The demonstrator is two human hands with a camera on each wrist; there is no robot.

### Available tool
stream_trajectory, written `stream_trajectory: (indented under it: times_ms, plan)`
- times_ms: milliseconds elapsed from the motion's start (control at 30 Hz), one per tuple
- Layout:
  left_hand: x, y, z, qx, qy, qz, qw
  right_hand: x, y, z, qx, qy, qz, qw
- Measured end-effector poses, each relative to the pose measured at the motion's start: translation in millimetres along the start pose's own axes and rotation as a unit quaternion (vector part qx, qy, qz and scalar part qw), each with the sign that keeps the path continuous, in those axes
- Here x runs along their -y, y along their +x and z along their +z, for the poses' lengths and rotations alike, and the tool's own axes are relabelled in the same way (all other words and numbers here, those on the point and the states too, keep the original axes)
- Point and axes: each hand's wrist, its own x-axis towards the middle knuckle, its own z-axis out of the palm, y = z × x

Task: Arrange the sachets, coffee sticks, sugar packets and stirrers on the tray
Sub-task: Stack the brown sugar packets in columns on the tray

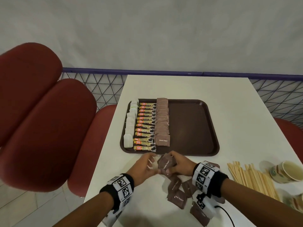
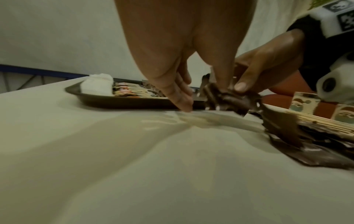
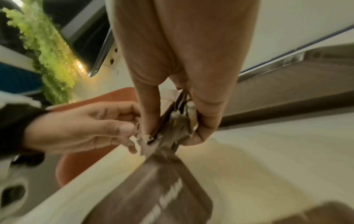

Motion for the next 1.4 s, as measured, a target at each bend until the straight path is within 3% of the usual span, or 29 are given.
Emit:
stream_trajectory:
  times_ms: [133, 233, 333, 433, 567, 667, 767, 900, 1133, 1233, 1400]
  plan:
    - [1.8, 0.5, -16.7, -0.093, -0.069, 0.000, 0.993, 15.7, -2.4, -14.1, 0.033, 0.108, -0.018, 0.993]
    - [-5.1, 6.7, -20.3, -0.120, -0.154, -0.013, 0.981, 26.6, 3.8, -9.8, 0.040, 0.165, -0.040, 0.985]
    - [-19.6, 11.4, -21.6, -0.069, -0.254, -0.062, 0.963, 36.0, 13.2, 3.1, 0.039, 0.188, -0.054, 0.980]
    - [-34.1, 10.5, -24.7, -0.016, -0.380, -0.126, 0.916, 40.9, 20.5, 13.2, 0.037, 0.183, -0.065, 0.980]
    - [-29.3, 10.7, -28.4, -0.011, -0.448, -0.159, 0.880, 43.0, 28.2, 17.6, 0.012, 0.133, -0.096, 0.986]
    - [-24.9, 10.8, -31.0, -0.013, -0.472, -0.162, 0.867, 44.4, 33.7, 18.8, -0.028, 0.107, -0.117, 0.987]
    - [-23.2, 8.7, -31.5, -0.011, -0.479, -0.158, 0.863, 39.5, 41.9, 12.2, -0.080, 0.035, -0.091, 0.992]
    - [-19.6, 7.5, -31.5, -0.044, -0.456, -0.176, 0.871, 37.6, 42.8, -1.6, -0.071, 0.129, -0.088, 0.985]
    - [-9.9, 3.4, -40.5, -0.083, -0.468, -0.174, 0.863, 18.2, 52.7, -29.6, -0.244, 0.117, -0.014, 0.963]
    - [-3.0, 2.1, -45.2, -0.105, -0.490, -0.183, 0.846, 10.8, 56.3, -28.3, -0.240, 0.079, 0.016, 0.968]
    - [-0.7, -1.9, -50.4, -0.090, -0.515, -0.184, 0.832, 7.6, 67.2, -20.4, -0.234, -0.017, 0.045, 0.971]
